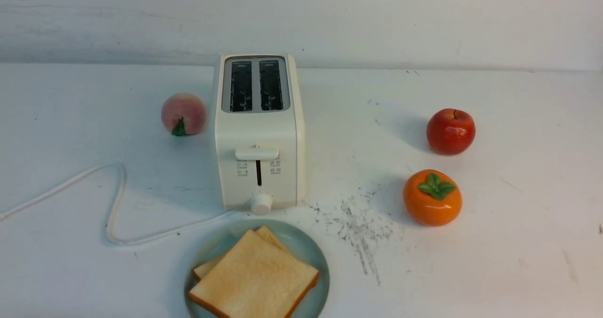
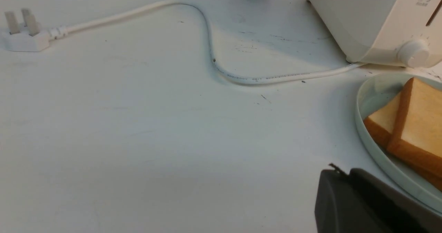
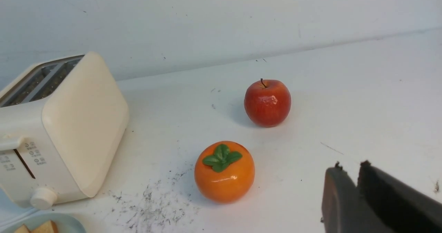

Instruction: Take toasted bread from bread machine on white table place on plate.

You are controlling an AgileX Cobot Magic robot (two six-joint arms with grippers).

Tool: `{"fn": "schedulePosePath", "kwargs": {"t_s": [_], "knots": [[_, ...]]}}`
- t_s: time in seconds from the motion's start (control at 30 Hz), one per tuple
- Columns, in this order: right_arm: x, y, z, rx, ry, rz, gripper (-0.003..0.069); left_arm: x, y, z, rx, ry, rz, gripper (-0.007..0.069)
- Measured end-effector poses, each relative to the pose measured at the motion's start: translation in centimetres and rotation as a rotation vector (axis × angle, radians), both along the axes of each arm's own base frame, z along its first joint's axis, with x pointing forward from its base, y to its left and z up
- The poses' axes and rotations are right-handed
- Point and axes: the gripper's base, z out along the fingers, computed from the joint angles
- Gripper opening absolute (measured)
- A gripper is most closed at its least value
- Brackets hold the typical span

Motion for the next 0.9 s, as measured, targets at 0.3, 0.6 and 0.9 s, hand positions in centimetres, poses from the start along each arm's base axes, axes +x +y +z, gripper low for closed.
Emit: {"fn": "schedulePosePath", "kwargs": {"t_s": [0.3,0.6,0.9], "knots": [[0.0,0.0,0.0,0.0,0.002,0.001,0.009,0.0,0.0,0.0,0.0,0.001,0.0,0.0038],[-0.1,0.7,0.0,-0.048,-0.008,0.095,0.01,0.0,0.0,0.0,-0.001,0.001,0.0,0.0038],[-0.2,-0.1,-2.3,-0.137,-0.097,0.029,0.0109,0.0,0.0,0.0,-0.002,0.003,0.0,0.005]]}}
